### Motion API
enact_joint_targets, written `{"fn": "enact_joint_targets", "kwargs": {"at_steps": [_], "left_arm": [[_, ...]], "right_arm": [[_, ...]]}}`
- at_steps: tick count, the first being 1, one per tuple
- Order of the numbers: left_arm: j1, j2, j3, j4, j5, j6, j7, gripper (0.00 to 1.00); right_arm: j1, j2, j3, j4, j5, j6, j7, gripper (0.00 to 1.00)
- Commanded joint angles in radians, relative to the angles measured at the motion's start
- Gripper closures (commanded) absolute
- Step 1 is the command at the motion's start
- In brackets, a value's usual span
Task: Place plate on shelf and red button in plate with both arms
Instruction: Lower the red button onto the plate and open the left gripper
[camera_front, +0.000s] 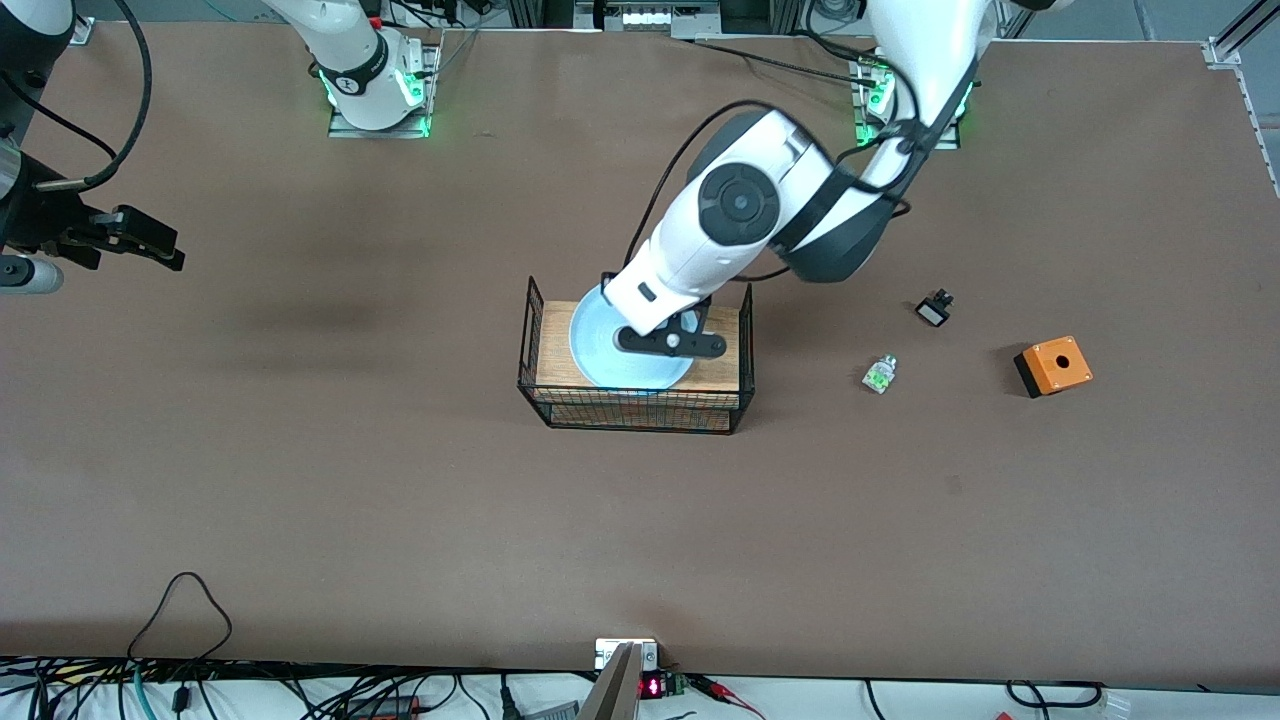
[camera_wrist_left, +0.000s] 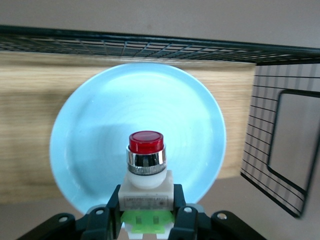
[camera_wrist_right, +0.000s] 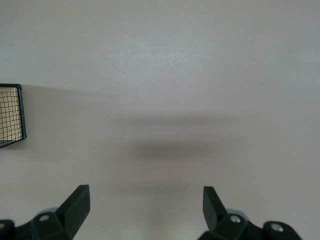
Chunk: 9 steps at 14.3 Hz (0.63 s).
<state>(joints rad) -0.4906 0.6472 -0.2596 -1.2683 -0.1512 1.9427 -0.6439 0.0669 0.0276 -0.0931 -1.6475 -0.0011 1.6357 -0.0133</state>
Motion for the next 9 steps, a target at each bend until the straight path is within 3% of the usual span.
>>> {"fn": "enact_joint_targets", "kwargs": {"at_steps": [1, 4, 5, 6, 7, 8, 9], "left_arm": [[-0.02, 0.049, 0.013, 0.043, 0.059, -0.005, 0.0, 0.89], [-0.04, 0.071, 0.016, 0.038, 0.109, -0.005, 0.0, 0.86], [-0.043, 0.075, 0.016, 0.038, 0.12, -0.005, -0.006, 0.79], [-0.045, 0.077, 0.016, 0.038, 0.122, -0.007, -0.008, 0.57], [-0.04, 0.074, 0.016, 0.037, 0.125, -0.007, 0.0, 0.07], [-0.039, 0.069, 0.016, 0.038, 0.125, -0.008, -0.006, 0.0], [-0.039, 0.062, 0.016, 0.038, 0.125, -0.016, -0.01, 0.0]], "right_arm": [[-0.002, -0.005, 0.004, 0.011, -0.005, -0.017, -0.013, 0.0], [-0.002, -0.006, 0.004, 0.011, -0.005, -0.019, -0.013, 0.0], [-0.002, -0.006, 0.004, 0.011, -0.005, -0.019, -0.013, 0.0], [-0.002, -0.006, 0.003, 0.011, -0.005, -0.02, -0.013, 0.0], [-0.002, -0.006, 0.003, 0.011, -0.005, -0.02, -0.013, 0.0], [-0.002, -0.006, 0.003, 0.011, -0.005, -0.019, -0.013, 0.0], [-0.002, -0.006, 0.004, 0.011, -0.005, -0.019, -0.013, 0.0]]}}
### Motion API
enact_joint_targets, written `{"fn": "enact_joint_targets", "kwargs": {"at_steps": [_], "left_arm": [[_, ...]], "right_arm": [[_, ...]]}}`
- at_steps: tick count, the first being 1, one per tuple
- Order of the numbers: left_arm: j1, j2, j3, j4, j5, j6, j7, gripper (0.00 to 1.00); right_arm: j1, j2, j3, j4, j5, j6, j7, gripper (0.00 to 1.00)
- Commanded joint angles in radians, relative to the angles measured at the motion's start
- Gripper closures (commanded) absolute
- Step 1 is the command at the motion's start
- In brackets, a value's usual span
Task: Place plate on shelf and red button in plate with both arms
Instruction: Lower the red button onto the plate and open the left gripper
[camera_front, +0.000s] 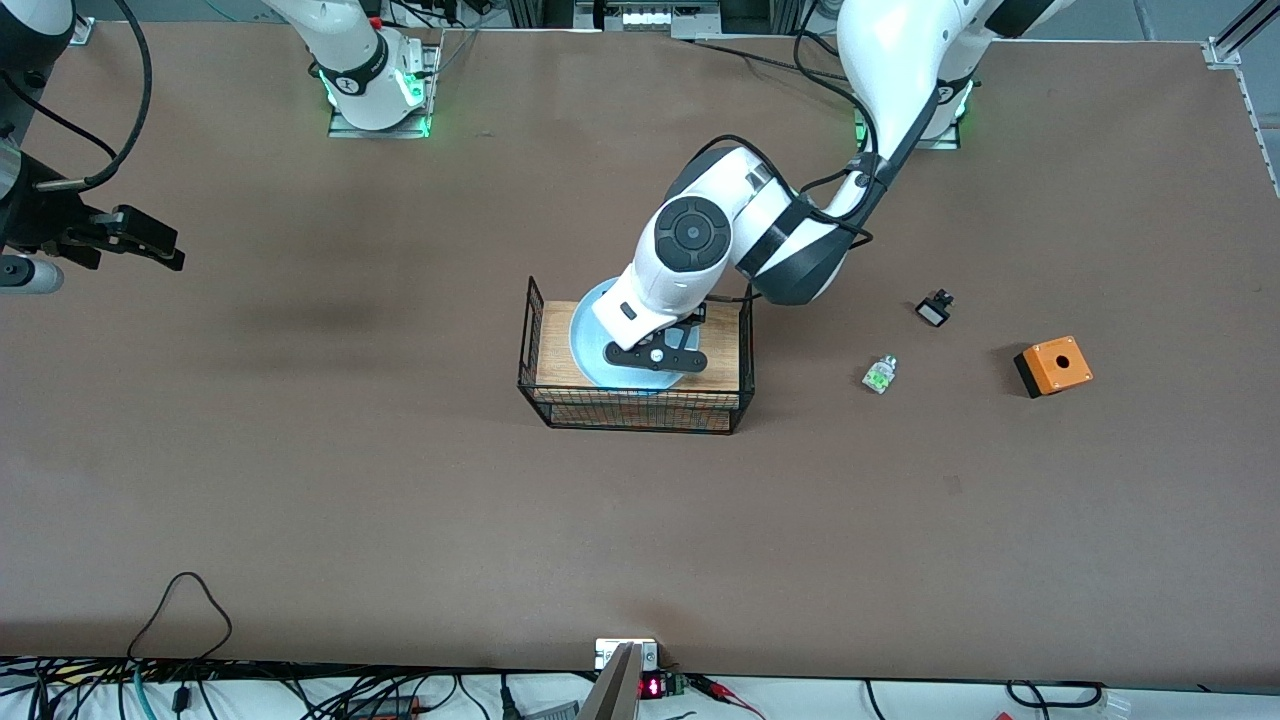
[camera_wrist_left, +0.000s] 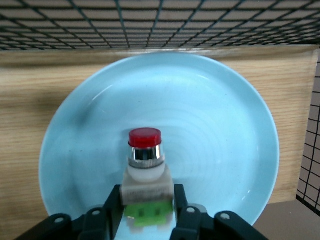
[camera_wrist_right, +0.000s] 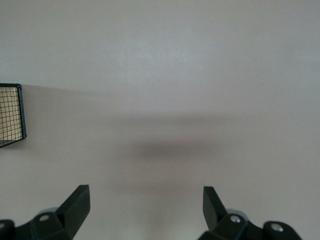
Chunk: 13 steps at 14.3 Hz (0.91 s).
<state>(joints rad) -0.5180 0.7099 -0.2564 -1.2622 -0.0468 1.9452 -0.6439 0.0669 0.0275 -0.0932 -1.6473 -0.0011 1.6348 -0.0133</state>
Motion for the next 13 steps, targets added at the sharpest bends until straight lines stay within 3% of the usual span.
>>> {"fn": "enact_joint_targets", "kwargs": {"at_steps": [1, 6, 13], "left_arm": [[-0.005, -0.01, 0.012, 0.033, 0.019, -0.019, -0.011, 0.0], [0.016, -0.168, 0.012, 0.035, 0.019, -0.26, -0.013, 0.0], [0.154, -0.322, 0.016, 0.035, 0.033, -0.474, 0.0, 0.0]], "right_arm": [[-0.002, -0.006, 0.003, 0.011, -0.005, -0.018, -0.013, 0.0], [-0.001, -0.009, 0.006, 0.011, -0.008, -0.019, -0.016, 0.0], [0.002, -0.009, 0.01, 0.037, -0.013, -0.061, -0.014, 0.0]]}}
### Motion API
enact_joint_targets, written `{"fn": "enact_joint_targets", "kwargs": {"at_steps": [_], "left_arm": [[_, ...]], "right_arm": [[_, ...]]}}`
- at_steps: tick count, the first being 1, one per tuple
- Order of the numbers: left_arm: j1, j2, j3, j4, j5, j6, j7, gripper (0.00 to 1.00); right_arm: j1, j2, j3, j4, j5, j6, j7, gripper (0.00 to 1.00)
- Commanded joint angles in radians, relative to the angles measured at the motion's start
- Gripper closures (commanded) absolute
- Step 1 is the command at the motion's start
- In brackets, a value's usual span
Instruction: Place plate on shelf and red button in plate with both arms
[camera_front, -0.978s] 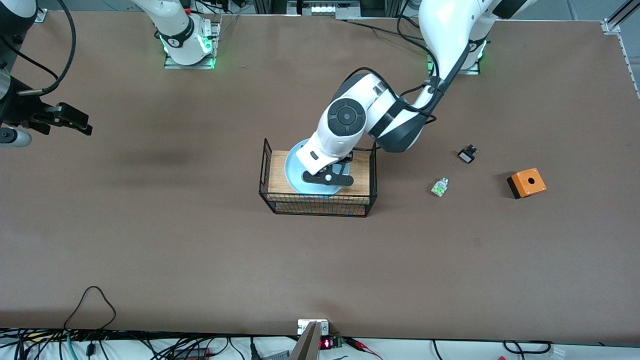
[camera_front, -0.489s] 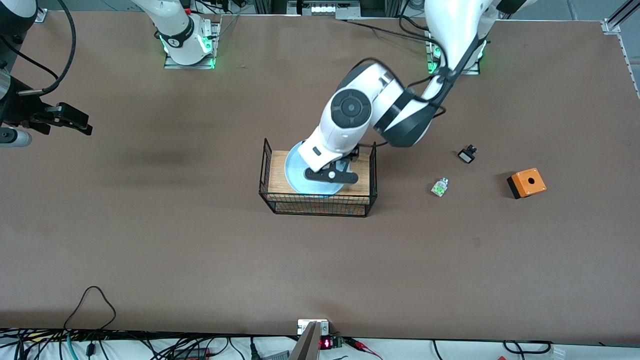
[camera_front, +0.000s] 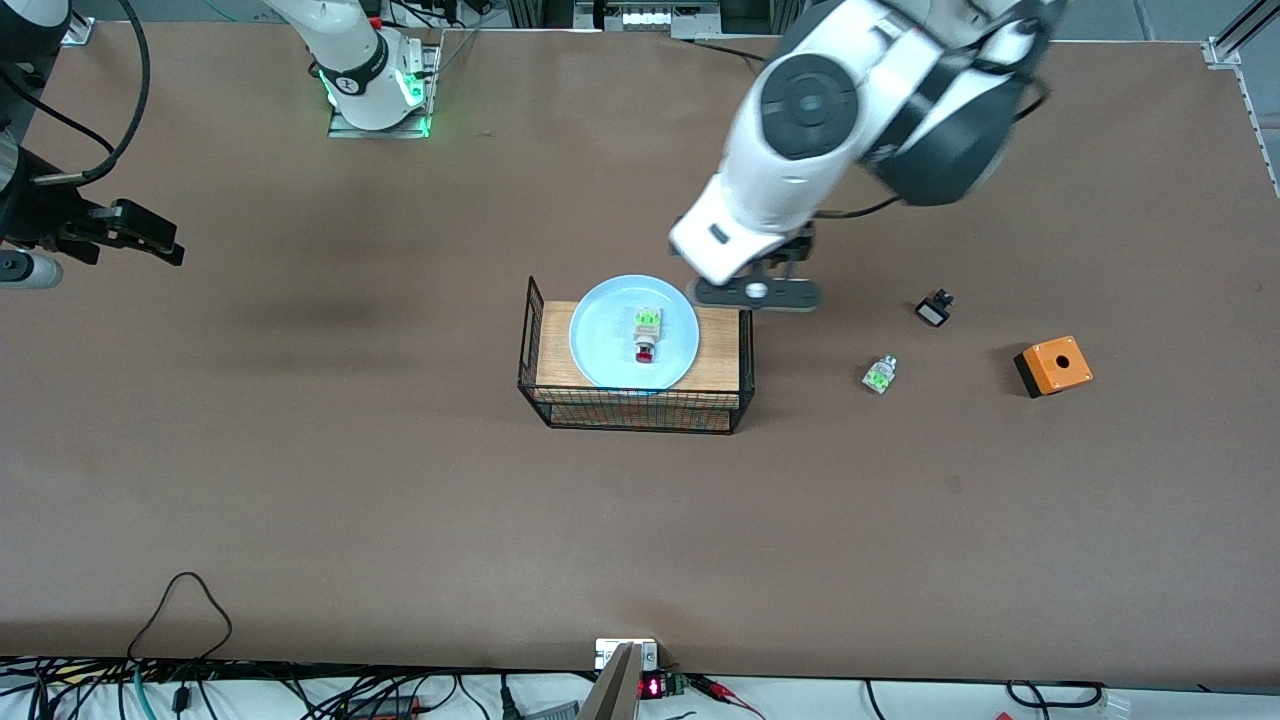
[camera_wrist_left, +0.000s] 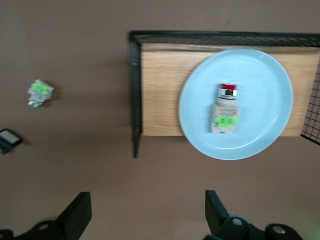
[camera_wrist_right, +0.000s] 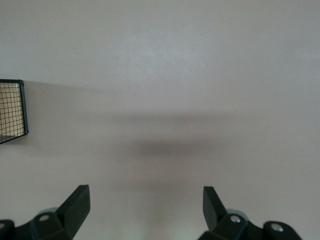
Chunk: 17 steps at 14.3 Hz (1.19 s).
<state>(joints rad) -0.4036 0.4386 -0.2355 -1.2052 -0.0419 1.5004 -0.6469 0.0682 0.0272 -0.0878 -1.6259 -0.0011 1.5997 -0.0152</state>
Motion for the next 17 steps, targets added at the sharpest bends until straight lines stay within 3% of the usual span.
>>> {"fn": "enact_joint_targets", "kwargs": {"at_steps": [1, 8, 10, 13, 15, 17], "left_arm": [[0.084, -0.061, -0.013, -0.017, 0.057, -0.032, 0.013, 0.0], [0.253, -0.115, -0.002, -0.02, 0.113, -0.091, 0.335, 0.0], [0.261, -0.149, 0.044, -0.039, 0.109, -0.082, 0.471, 0.0], [0.276, -0.233, 0.119, -0.144, 0.097, -0.018, 0.567, 0.0], [0.327, -0.289, 0.13, -0.178, 0.087, -0.008, 0.567, 0.0], [0.388, -0.417, 0.162, -0.33, 0.022, 0.032, 0.57, 0.0]], "right_arm": [[0.001, -0.009, 0.005, 0.015, -0.013, -0.026, -0.015, 0.0], [0.001, -0.009, 0.007, 0.015, -0.007, -0.027, -0.008, 0.0], [0.001, -0.009, 0.007, 0.015, -0.007, -0.027, -0.009, 0.0], [0.002, -0.009, 0.013, 0.015, -0.007, -0.026, -0.008, 0.0], [0.002, -0.009, 0.022, 0.015, -0.007, -0.026, -0.011, 0.0], [0.008, -0.009, 0.022, 0.015, -0.005, -0.026, -0.011, 0.0]]}}
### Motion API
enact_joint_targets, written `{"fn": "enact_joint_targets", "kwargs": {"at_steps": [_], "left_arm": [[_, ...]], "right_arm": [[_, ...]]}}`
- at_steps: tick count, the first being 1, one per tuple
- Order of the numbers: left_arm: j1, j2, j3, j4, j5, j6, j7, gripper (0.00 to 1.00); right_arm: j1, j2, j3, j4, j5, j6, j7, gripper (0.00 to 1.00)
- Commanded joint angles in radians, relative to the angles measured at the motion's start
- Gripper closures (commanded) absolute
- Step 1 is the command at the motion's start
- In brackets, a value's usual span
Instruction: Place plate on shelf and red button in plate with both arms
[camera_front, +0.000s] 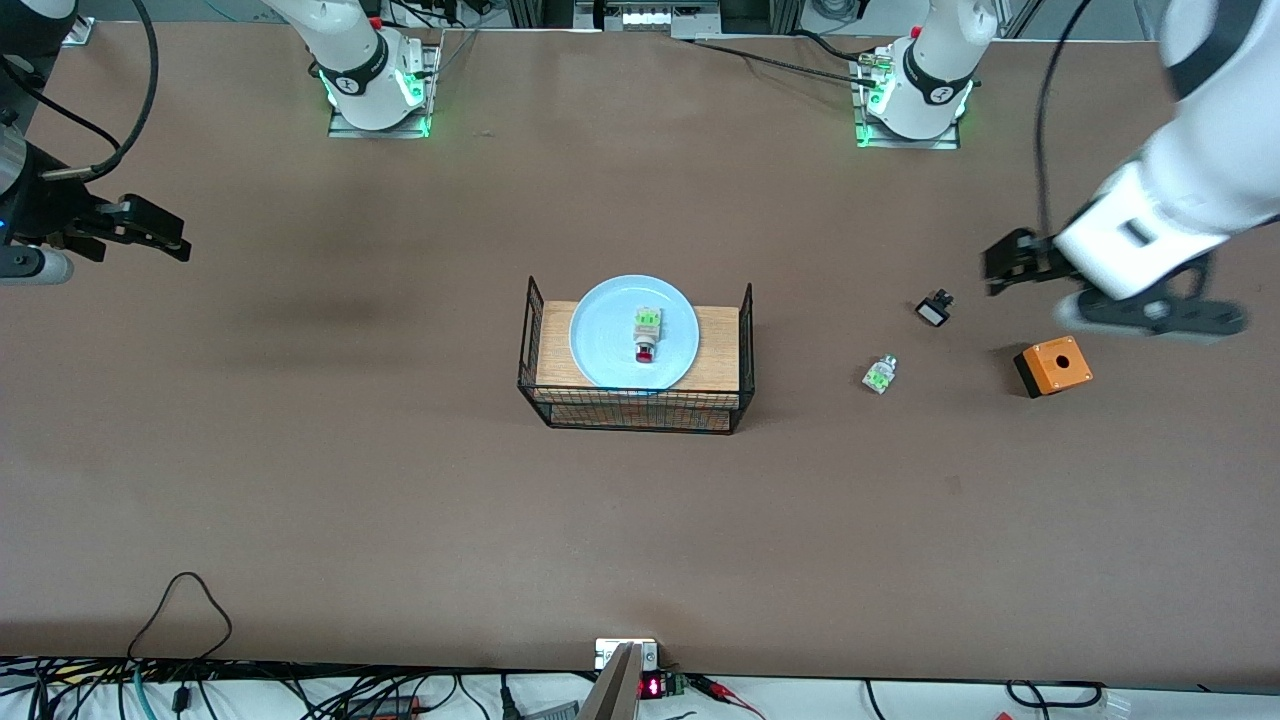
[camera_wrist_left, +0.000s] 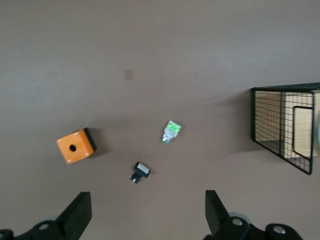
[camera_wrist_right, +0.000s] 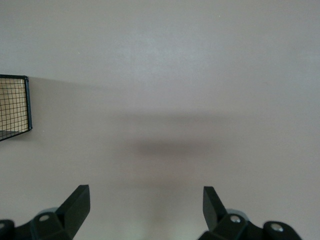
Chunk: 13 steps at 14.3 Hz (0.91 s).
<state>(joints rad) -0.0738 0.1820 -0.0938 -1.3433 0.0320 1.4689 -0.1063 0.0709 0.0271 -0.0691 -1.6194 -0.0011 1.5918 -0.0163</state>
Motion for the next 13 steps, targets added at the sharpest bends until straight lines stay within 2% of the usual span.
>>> {"fn": "enact_joint_targets", "kwargs": {"at_steps": [1, 3, 5, 8, 13], "left_arm": [[0.092, -0.191, 0.019, -0.245, -0.061, 0.085, 0.048, 0.0], [0.109, -0.225, 0.022, -0.304, -0.054, 0.138, 0.166, 0.0], [0.109, -0.272, 0.026, -0.367, -0.047, 0.142, 0.157, 0.0], [0.068, -0.288, 0.081, -0.372, -0.046, 0.142, 0.083, 0.0], [0.065, -0.285, 0.082, -0.367, -0.046, 0.139, 0.083, 0.0]], "right_arm": [[0.007, -0.009, 0.003, 0.009, -0.005, -0.019, -0.008, 0.0], [0.007, -0.009, 0.003, 0.007, -0.005, -0.019, -0.007, 0.0], [0.007, -0.009, 0.003, 0.009, -0.005, -0.019, 0.001, 0.0], [0.007, -0.009, 0.002, 0.009, -0.005, -0.019, -0.004, 0.0], [0.001, -0.01, -0.006, 0.01, -0.007, -0.015, -0.007, 0.0]]}}
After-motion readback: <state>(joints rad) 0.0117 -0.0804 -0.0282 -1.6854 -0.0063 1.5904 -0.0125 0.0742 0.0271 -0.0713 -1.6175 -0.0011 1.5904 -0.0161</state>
